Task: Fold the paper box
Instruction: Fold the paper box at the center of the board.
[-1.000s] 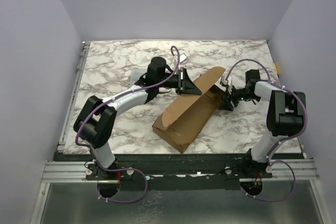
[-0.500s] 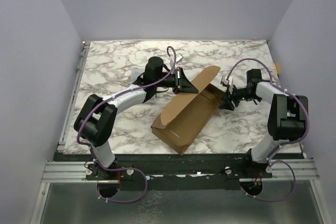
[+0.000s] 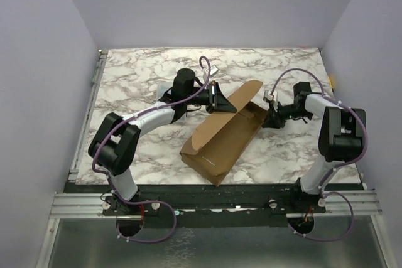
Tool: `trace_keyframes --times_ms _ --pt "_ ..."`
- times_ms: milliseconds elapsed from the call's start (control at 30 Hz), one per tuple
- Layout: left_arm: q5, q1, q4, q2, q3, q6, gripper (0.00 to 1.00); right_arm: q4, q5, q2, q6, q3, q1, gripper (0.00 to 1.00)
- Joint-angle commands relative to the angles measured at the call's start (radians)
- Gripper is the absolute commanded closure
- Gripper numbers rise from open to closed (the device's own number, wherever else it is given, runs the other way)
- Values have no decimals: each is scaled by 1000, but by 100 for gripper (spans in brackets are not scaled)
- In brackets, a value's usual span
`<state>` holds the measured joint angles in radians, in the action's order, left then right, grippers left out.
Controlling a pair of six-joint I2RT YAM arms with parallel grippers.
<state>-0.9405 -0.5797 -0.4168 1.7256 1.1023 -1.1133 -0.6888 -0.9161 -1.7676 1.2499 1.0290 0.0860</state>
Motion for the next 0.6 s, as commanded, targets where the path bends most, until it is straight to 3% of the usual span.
trace_keyframes --times_ms 0,267,567 --pt "-65 -5 3 -1 -12 10 100 -42 -63 -17 32 40 -2 74" --pt "-55 -3 3 6 5 9 100 -49 -69 2 21 17 -3 57" --pt "-37 11 8 10 -2 24 100 -92 -56 29 14 2 15 50"
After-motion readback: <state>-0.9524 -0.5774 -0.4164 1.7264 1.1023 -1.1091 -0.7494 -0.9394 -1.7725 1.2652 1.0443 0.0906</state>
